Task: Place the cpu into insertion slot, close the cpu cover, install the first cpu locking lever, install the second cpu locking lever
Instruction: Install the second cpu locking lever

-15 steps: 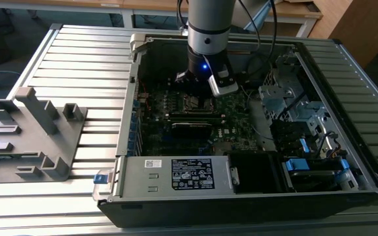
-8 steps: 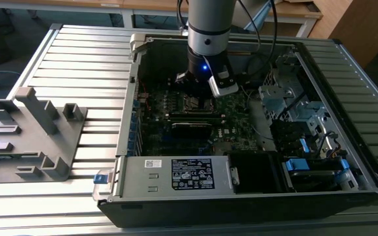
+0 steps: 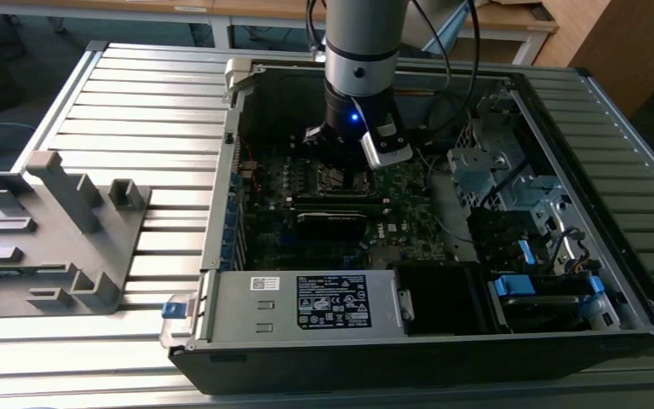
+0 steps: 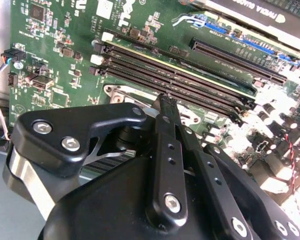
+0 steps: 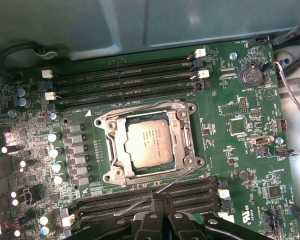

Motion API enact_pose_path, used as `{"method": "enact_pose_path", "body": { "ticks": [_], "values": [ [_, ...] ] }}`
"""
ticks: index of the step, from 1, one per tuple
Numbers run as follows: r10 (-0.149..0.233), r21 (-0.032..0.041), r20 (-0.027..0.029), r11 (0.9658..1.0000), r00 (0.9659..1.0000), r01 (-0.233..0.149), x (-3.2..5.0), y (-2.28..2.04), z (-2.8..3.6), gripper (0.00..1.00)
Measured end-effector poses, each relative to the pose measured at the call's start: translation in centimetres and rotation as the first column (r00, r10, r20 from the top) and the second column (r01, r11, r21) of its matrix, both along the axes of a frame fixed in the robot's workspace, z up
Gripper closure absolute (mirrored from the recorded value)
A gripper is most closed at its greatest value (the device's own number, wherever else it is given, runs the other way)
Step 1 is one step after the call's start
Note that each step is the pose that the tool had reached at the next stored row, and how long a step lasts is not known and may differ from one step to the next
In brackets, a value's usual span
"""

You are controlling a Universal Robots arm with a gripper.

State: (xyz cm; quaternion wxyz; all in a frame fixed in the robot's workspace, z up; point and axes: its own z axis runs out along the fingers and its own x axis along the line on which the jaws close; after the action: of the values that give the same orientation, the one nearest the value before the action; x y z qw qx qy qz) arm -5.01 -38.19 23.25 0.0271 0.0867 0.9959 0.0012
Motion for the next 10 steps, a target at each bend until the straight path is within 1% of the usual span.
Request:
{"method": "enact_pose_path", "body": {
  "ticks": [8, 10],
  "values": [
    [0.000, -0.0001, 0.0000, 1.0000, 1.0000, 0.000, 0.00, 0.00, 0.03, 0.89],
    [0.000, -0.0002, -0.0001, 1.0000, 1.0000, 0.000, 0.00, 0.00, 0.29, 0.89]
  ]
}}
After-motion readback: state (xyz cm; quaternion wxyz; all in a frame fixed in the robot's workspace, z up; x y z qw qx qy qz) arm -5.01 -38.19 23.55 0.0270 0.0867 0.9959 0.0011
